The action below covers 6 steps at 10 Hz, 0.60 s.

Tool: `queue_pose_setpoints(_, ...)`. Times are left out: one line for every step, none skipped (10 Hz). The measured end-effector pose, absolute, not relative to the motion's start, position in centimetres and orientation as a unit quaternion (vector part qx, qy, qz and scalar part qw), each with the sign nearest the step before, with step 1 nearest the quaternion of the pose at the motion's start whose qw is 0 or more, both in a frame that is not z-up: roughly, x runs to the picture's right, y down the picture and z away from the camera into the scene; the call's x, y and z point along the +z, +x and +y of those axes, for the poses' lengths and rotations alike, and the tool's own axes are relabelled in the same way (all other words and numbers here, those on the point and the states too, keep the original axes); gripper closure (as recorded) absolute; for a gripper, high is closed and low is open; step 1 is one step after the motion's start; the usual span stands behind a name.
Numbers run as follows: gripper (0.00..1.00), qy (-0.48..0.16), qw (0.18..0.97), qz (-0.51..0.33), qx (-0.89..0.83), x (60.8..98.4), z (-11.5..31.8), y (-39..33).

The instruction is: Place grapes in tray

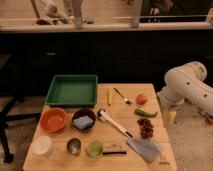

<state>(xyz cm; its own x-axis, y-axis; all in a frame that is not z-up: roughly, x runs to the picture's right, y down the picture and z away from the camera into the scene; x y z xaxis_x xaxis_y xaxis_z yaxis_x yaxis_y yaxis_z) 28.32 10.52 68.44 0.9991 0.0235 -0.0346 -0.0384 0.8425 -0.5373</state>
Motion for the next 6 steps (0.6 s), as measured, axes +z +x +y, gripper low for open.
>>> queue_pose_setpoints(0.06,-0.282,0.959,0.001,0.003,68.6,10.5,28.4)
queue_pose_setpoints(0.06,-0.288,0.957,-0.019,-0.03,68.8,10.6,28.8)
queue_pose_setpoints(0.06,-0.299,0.949,-0.049,-0.083,69.2,10.9,29.5)
queue_pose_setpoints(0.06,-0.31,0.941,-0.067,-0.117,69.8,11.4,30.3)
queue_pose_setpoints(0.06,-0.316,0.936,-0.079,-0.132,70.1,11.5,30.6)
queue_pose_setpoints(0.06,-0.32,0.931,-0.096,-0.151,70.5,11.8,30.9)
